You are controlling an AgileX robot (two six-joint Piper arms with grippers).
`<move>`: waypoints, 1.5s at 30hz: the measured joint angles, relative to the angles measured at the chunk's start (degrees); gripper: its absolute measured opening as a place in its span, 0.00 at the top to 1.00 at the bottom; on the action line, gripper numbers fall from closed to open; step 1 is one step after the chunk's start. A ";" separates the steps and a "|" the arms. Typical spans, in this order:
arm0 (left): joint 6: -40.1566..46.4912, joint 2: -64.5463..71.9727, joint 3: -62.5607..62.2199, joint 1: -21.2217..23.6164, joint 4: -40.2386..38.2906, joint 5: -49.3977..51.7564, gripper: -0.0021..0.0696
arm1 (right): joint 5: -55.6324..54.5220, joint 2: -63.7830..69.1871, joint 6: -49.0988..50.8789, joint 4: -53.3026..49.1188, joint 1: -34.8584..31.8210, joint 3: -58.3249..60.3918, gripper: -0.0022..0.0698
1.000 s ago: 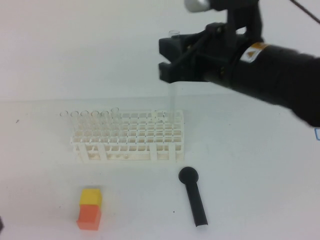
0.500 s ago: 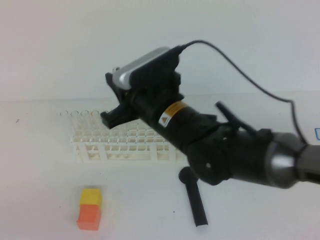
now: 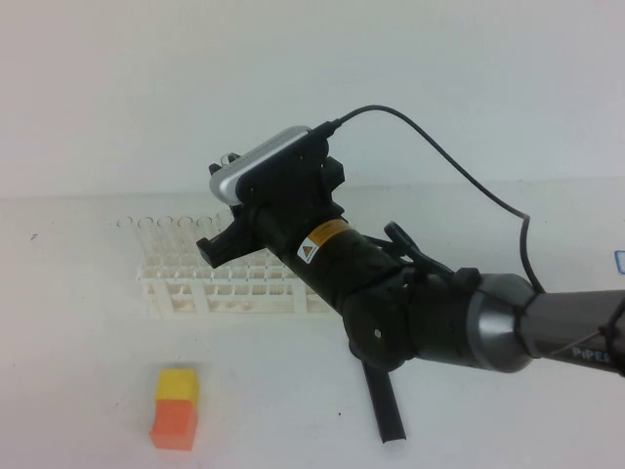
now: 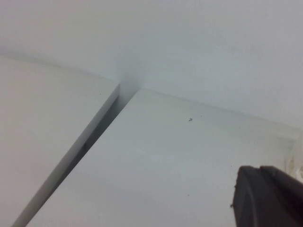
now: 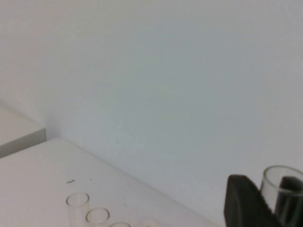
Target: Place the test tubes
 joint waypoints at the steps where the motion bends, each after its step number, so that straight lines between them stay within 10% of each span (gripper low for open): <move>1: 0.33 0.00 0.00 0.00 -0.10 0.11 0.97 | -0.50 0.20 -0.10 0.40 0.00 0.00 0.80; 16: 31.59 0.00 11.13 0.00 -28.44 -8.06 0.97 | -3.22 2.79 -0.55 3.66 0.09 -0.11 0.80; 45: 22.12 0.00 16.50 0.00 -30.21 -7.81 0.97 | -3.89 3.86 -3.54 9.22 1.67 -0.32 0.80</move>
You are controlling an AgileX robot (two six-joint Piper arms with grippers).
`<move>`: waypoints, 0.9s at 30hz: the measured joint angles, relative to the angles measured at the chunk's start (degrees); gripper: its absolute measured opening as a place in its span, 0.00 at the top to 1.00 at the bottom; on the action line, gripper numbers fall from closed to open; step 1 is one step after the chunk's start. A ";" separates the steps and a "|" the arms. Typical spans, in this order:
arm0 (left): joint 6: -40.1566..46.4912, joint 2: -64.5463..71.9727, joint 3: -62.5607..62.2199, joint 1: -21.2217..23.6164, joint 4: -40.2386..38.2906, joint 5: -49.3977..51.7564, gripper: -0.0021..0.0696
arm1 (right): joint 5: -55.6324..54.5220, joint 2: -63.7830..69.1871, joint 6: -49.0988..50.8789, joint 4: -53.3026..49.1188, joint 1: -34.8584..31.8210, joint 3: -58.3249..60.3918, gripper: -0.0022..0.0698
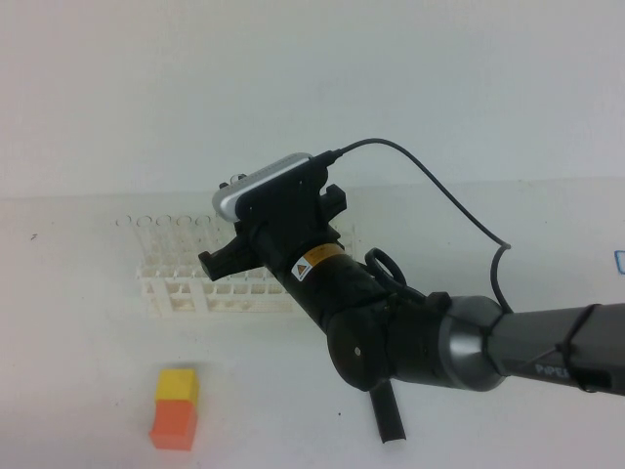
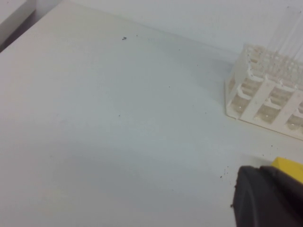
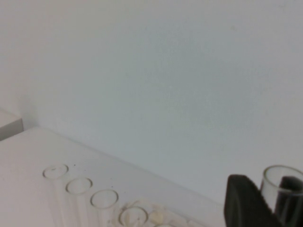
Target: Place the test tubes
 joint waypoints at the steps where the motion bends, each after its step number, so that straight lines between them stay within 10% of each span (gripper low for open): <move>1: 0.00 0.00 0.00 0.00 0.00 0.00 0.97 | 0.00 0.08 0.00 0.24 0.00 0.00 0.80; 27: -0.26 0.00 0.00 0.00 -0.12 0.00 0.97 | -6.10 5.61 1.09 4.08 1.12 0.00 0.80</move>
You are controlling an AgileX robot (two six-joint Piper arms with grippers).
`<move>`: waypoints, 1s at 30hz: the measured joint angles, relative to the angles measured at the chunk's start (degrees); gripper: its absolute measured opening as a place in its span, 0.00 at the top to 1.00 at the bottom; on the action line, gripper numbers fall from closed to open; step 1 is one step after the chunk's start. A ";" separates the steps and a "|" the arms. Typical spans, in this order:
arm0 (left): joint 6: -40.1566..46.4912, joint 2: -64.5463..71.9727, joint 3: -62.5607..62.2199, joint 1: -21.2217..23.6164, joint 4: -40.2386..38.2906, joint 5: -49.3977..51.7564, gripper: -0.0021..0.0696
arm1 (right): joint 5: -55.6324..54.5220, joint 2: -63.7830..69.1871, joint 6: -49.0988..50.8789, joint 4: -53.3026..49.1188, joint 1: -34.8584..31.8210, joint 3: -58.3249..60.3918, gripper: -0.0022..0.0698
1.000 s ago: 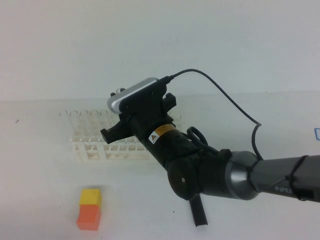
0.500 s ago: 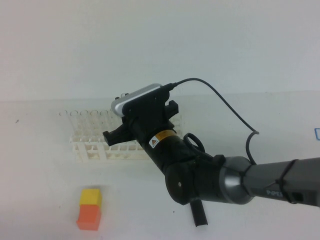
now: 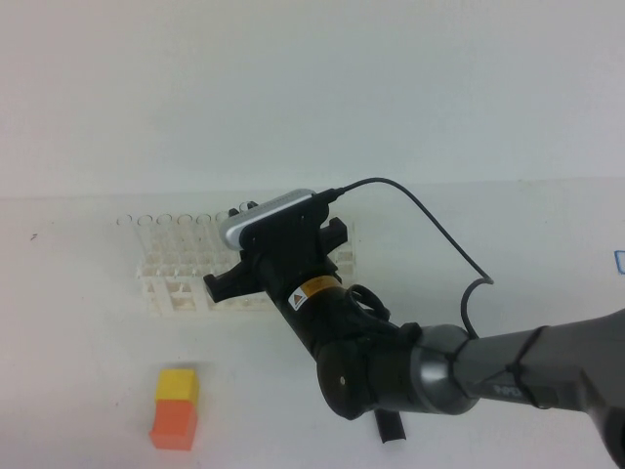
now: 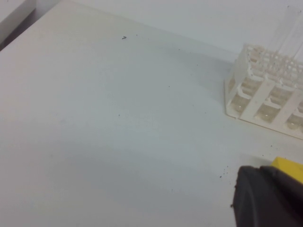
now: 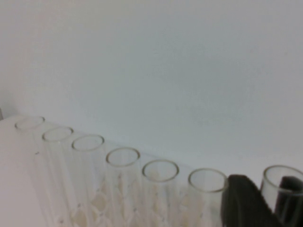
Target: Place the test tubes
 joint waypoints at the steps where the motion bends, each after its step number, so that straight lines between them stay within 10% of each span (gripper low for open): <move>1: 0.00 0.00 0.00 0.00 0.00 0.00 0.97 | -0.11 0.13 0.00 0.04 0.00 0.00 0.80; 30: 0.00 0.00 0.00 0.00 0.00 0.00 0.97 | -1.08 1.81 -2.85 1.43 0.08 -0.33 0.79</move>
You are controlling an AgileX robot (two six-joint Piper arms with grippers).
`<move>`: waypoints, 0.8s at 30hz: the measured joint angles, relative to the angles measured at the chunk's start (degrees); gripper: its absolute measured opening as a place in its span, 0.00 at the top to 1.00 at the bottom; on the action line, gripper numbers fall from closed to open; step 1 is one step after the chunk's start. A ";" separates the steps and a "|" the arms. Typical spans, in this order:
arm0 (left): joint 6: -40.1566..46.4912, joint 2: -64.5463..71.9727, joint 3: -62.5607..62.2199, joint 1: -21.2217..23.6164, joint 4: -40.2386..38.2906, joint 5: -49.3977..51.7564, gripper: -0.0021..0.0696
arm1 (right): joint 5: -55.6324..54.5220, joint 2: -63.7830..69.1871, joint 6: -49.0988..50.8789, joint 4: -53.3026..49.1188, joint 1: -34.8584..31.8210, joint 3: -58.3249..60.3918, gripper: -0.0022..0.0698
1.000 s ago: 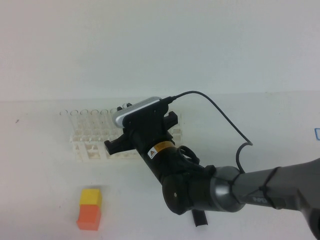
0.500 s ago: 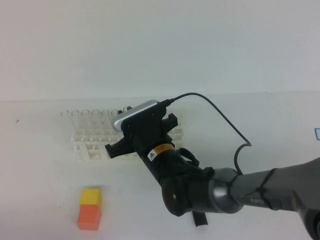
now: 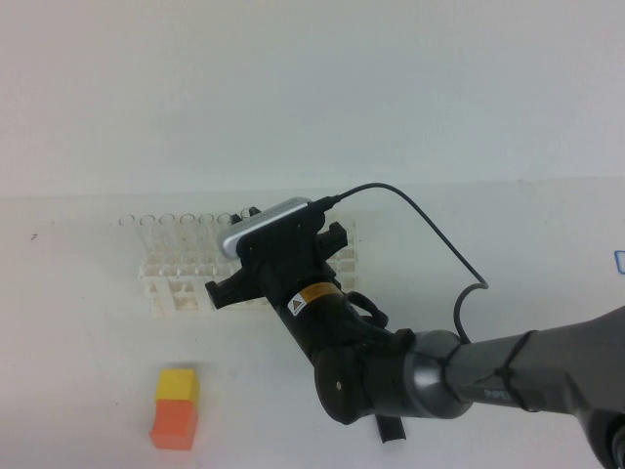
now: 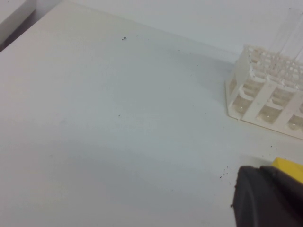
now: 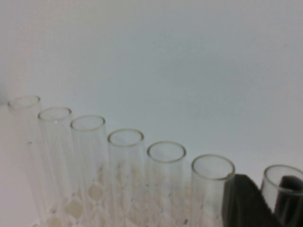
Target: Place the test tubes
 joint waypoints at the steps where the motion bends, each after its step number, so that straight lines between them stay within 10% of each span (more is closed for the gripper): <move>1: 0.00 0.00 0.00 0.00 0.00 0.00 0.97 | 0.00 0.00 0.00 0.00 0.00 0.00 0.78; 24: 0.00 0.00 0.00 0.00 -0.17 0.00 0.97 | -0.33 -8.25 -7.55 1.20 0.00 0.00 0.61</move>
